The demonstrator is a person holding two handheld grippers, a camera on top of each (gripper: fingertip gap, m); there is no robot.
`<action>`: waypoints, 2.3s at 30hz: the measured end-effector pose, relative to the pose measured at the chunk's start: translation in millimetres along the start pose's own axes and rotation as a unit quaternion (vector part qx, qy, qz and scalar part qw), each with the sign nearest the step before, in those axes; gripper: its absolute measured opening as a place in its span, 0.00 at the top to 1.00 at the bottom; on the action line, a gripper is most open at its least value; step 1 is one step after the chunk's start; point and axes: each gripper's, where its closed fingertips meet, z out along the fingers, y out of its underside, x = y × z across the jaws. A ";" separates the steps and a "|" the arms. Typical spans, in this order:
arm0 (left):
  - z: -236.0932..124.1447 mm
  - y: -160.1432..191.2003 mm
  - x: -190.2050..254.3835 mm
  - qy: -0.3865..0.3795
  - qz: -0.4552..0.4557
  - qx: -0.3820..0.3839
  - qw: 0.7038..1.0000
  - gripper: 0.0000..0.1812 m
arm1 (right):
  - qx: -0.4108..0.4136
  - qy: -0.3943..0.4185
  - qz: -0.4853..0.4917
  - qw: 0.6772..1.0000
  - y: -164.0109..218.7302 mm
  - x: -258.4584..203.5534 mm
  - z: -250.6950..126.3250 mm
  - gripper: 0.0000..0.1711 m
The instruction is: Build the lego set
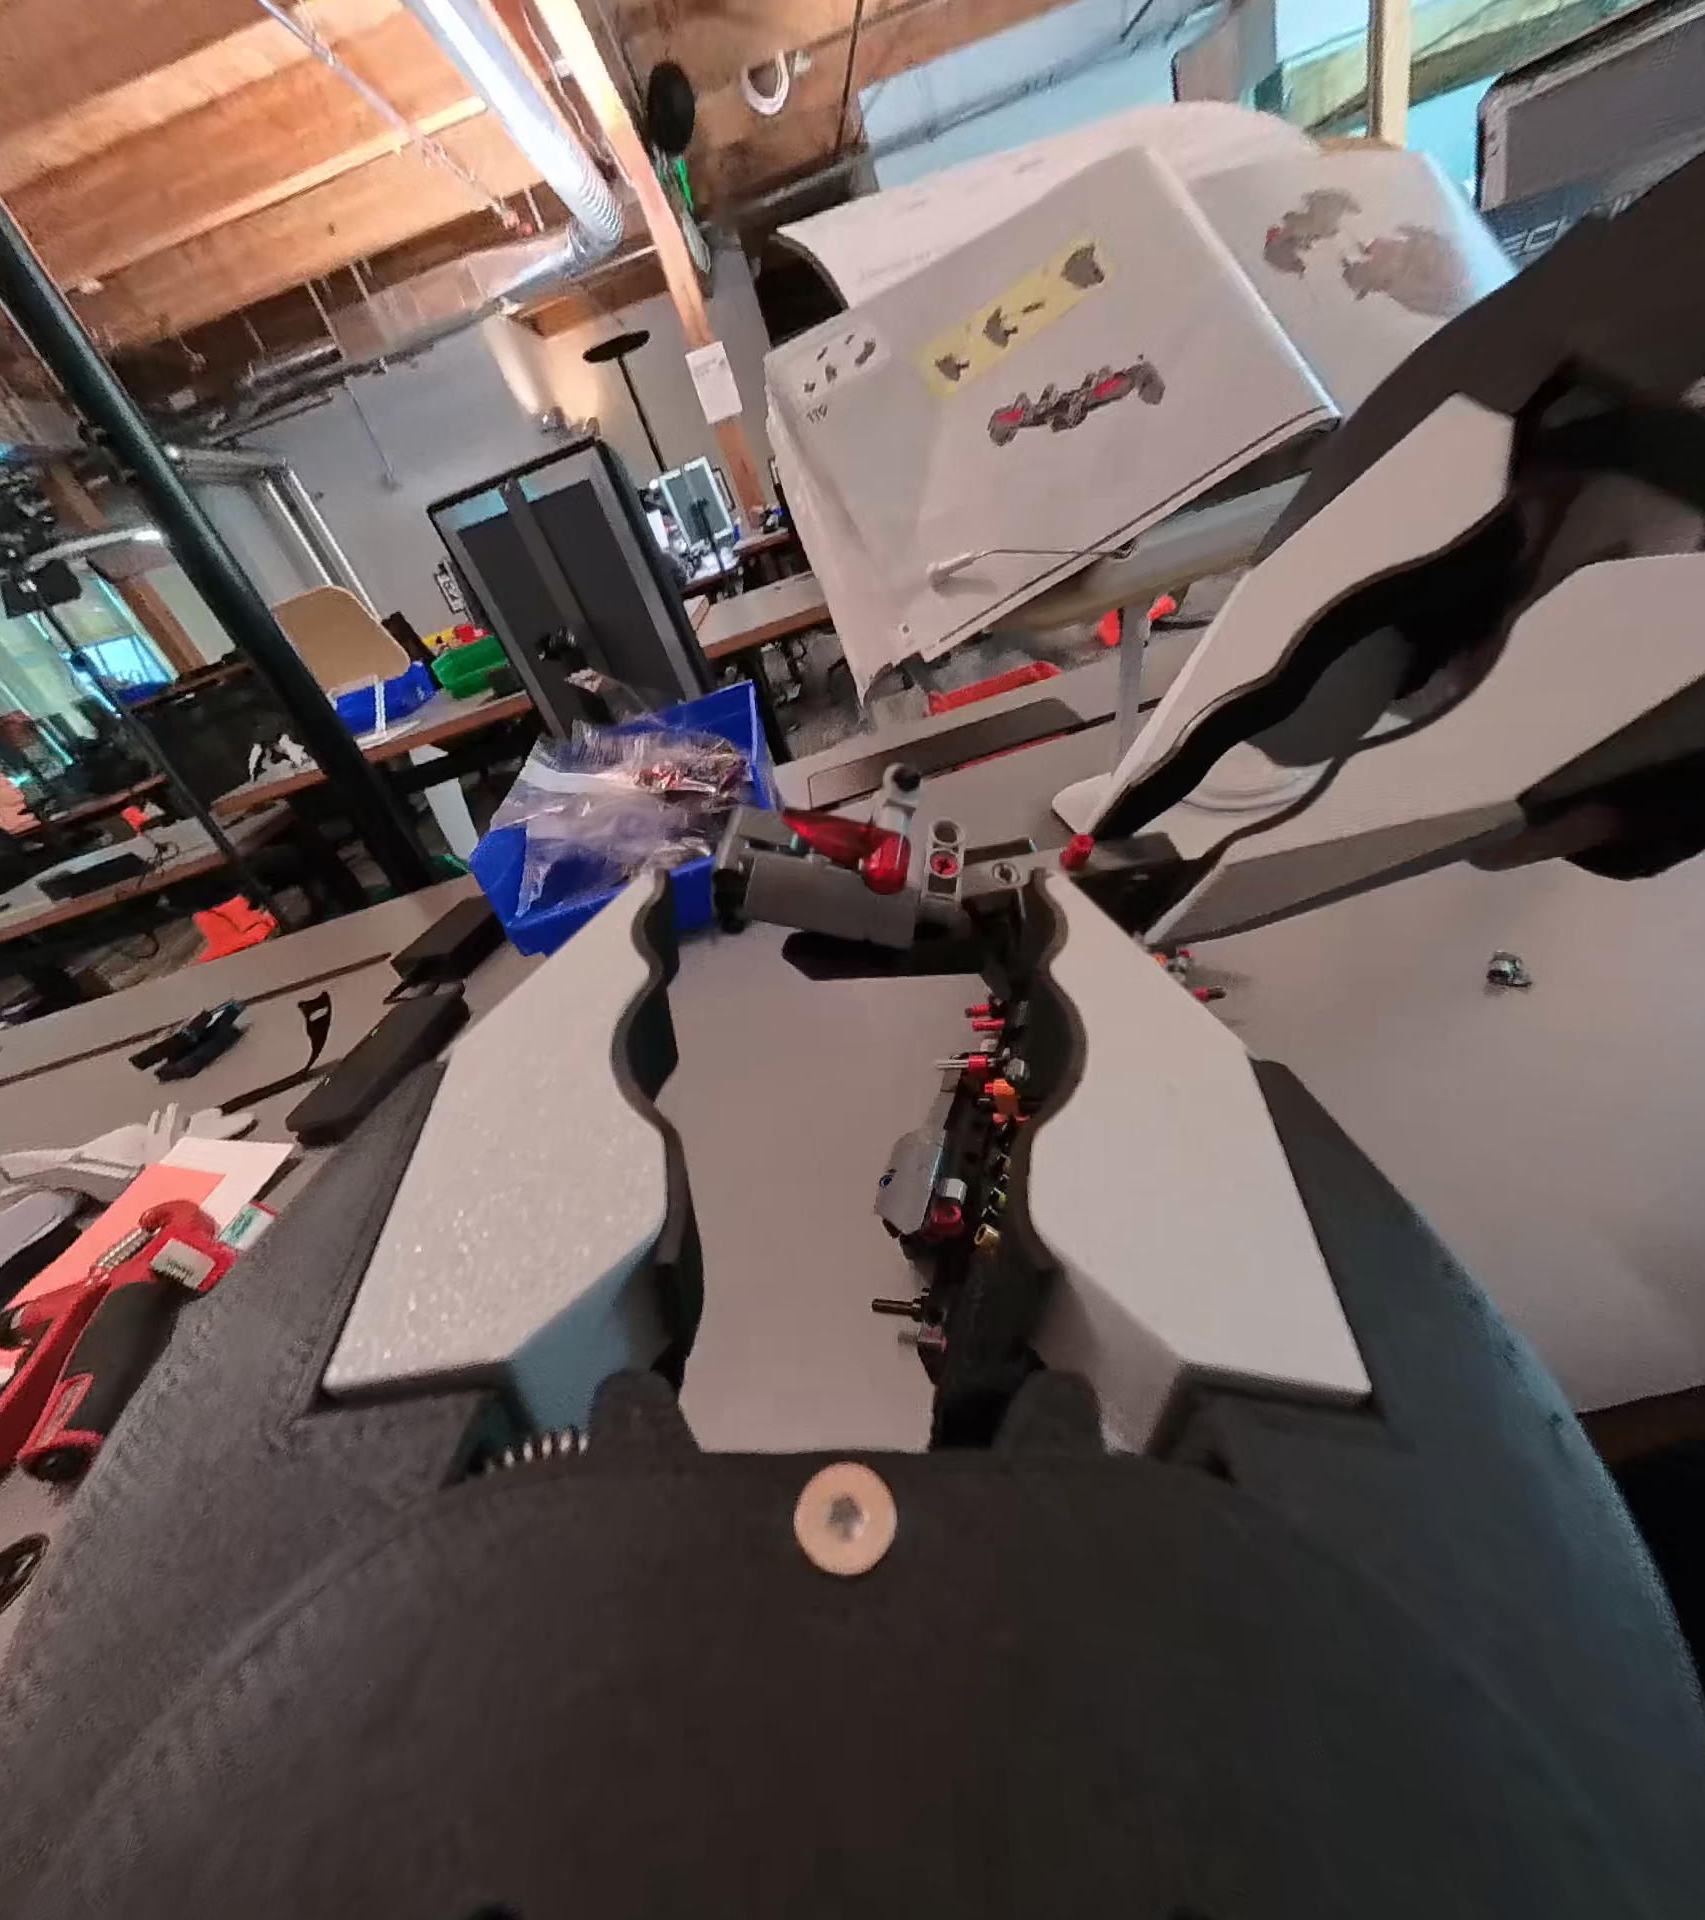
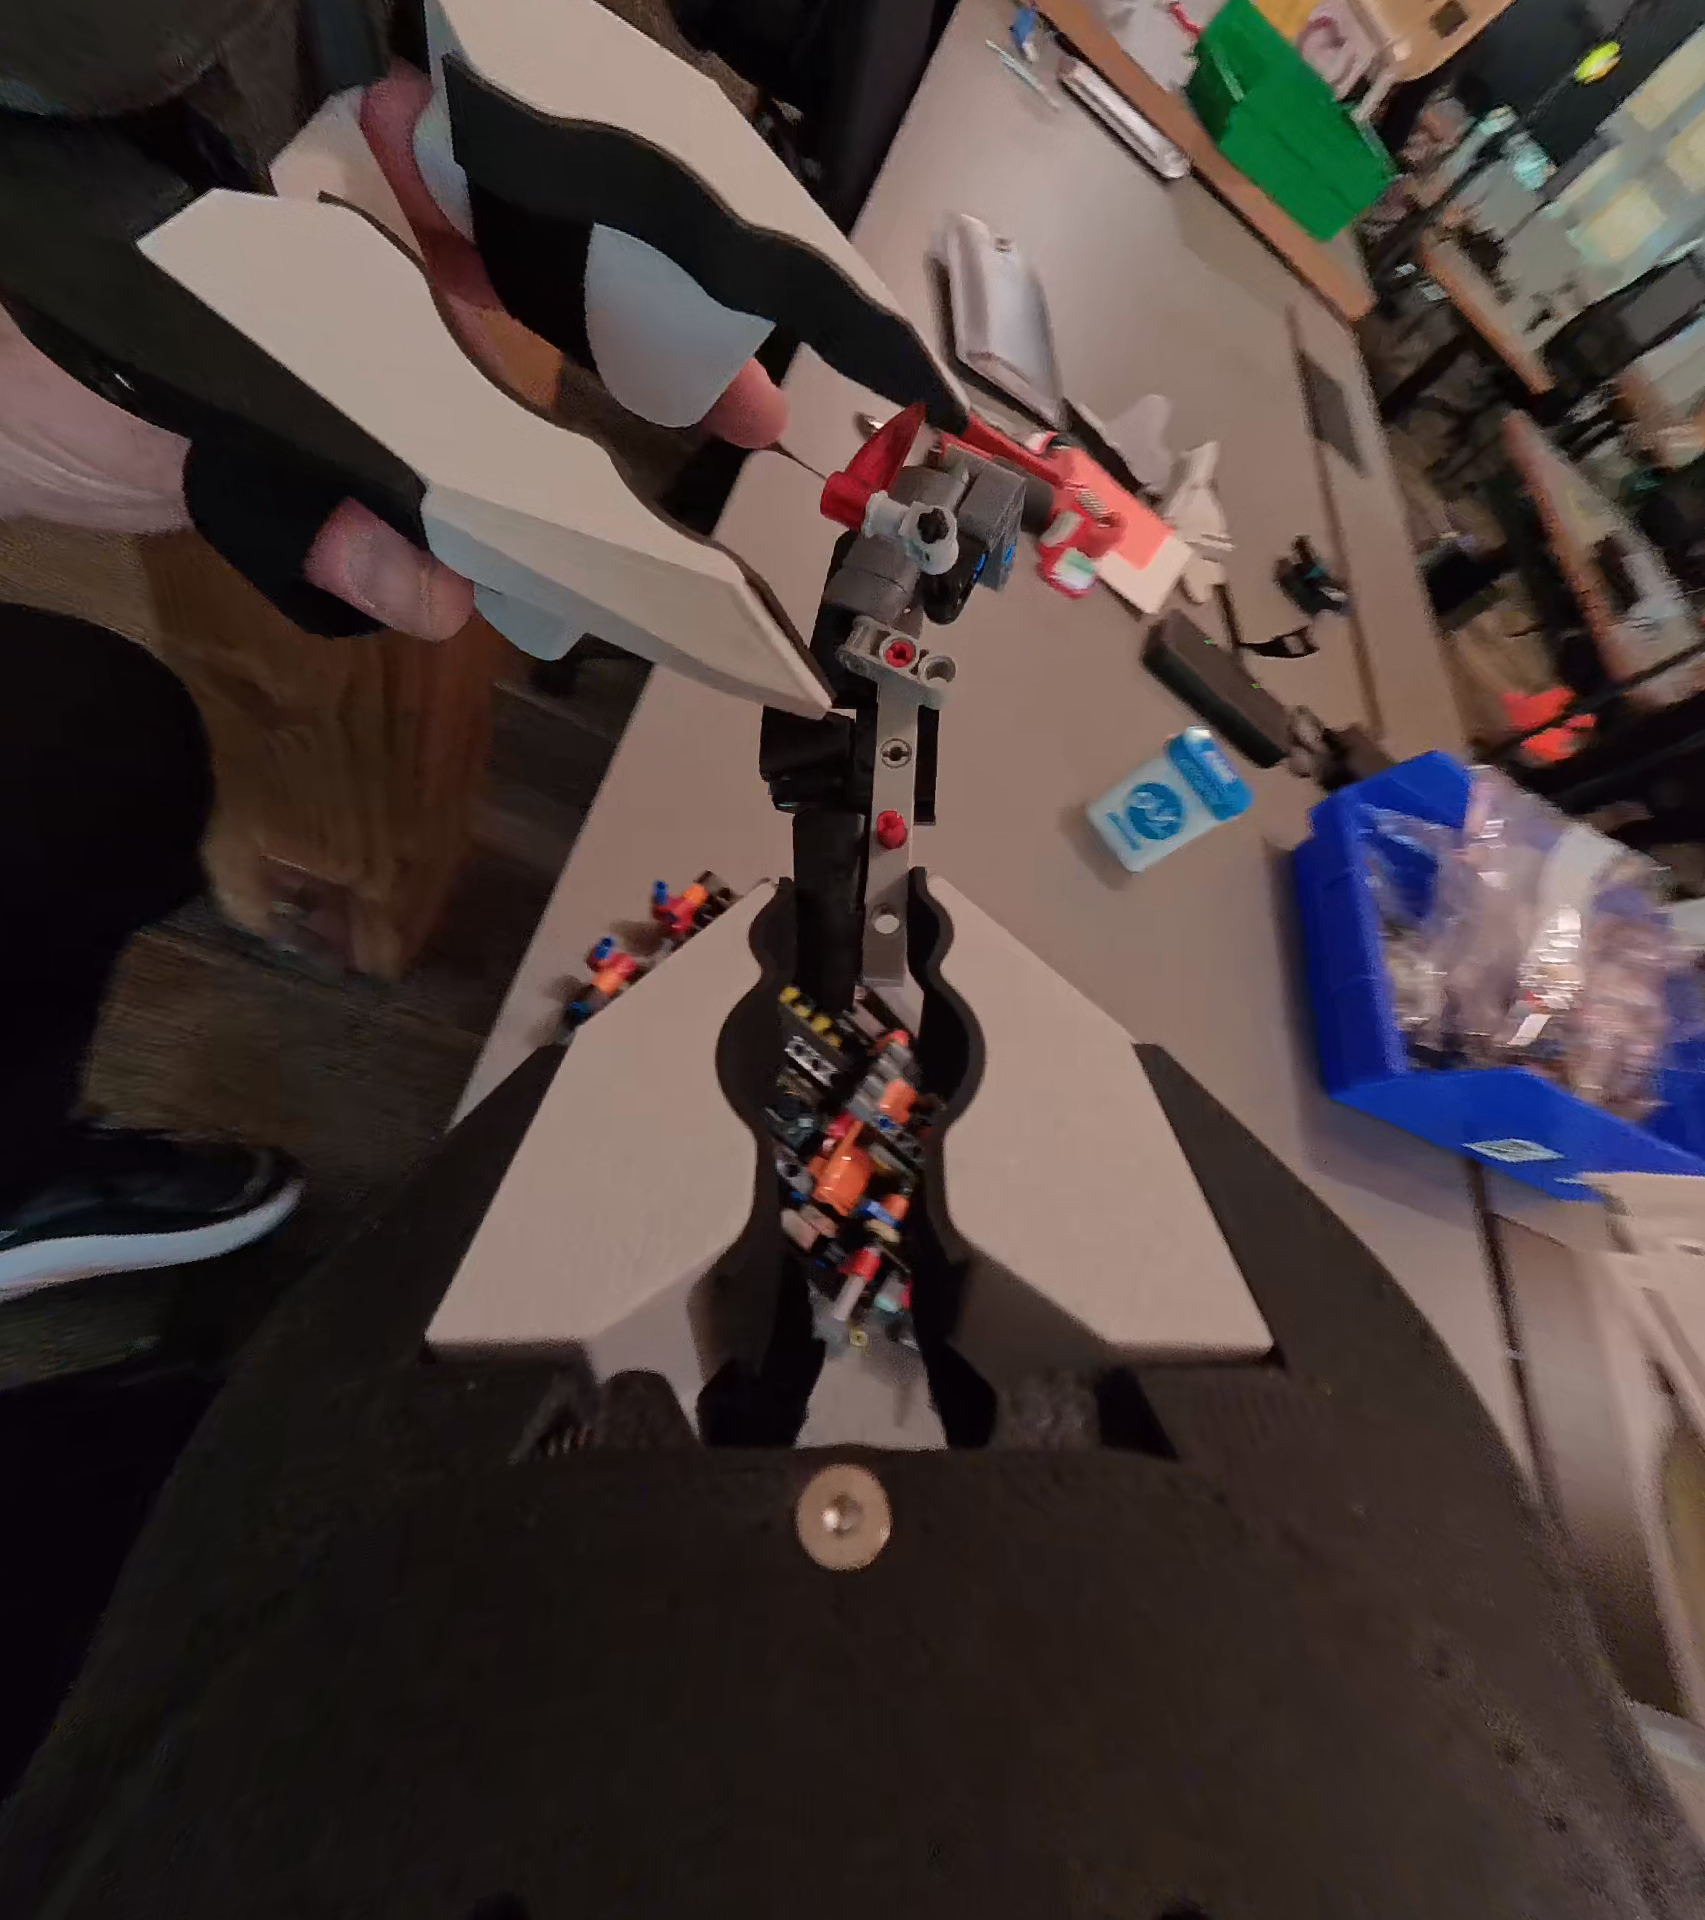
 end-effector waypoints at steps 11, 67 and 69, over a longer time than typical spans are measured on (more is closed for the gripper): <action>6.3 -0.8 -7.9 -0.023 -0.036 -0.002 0.999 0.71 | -0.033 0.130 -0.121 0.983 -9.3 -2.1 -1.1 0.89; -8.0 -9.1 -19.8 -0.018 -0.202 0.058 0.978 0.68 | 0.032 0.113 0.039 0.992 -18.3 11.0 1.1 0.90; -13.2 -8.5 -18.1 0.008 -0.199 0.056 0.978 0.68 | 0.032 0.098 0.063 0.993 -15.2 9.9 -1.0 0.90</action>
